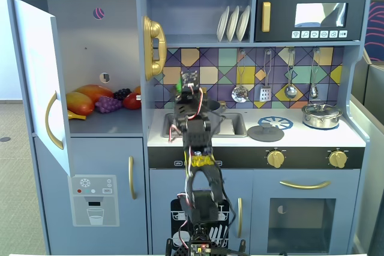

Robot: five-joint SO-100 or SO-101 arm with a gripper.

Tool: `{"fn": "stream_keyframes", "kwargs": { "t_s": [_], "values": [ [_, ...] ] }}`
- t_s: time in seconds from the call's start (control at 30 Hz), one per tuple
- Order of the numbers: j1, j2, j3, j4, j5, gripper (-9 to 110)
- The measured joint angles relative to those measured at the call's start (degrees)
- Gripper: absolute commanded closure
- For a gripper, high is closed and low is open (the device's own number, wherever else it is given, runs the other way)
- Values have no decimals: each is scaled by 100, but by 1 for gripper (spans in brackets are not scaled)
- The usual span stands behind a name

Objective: Pick up the green pineapple from the left cabinet and place it in the gray recipient

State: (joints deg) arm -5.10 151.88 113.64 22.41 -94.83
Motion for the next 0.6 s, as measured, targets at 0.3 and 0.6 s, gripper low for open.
{"fn": "stream_keyframes", "kwargs": {
  "t_s": [0.3, 0.6],
  "values": [
    [334, -2083, -1310, -369, -88, 102],
    [483, -3278, -1916, -387, -246, 102]
  ]
}}
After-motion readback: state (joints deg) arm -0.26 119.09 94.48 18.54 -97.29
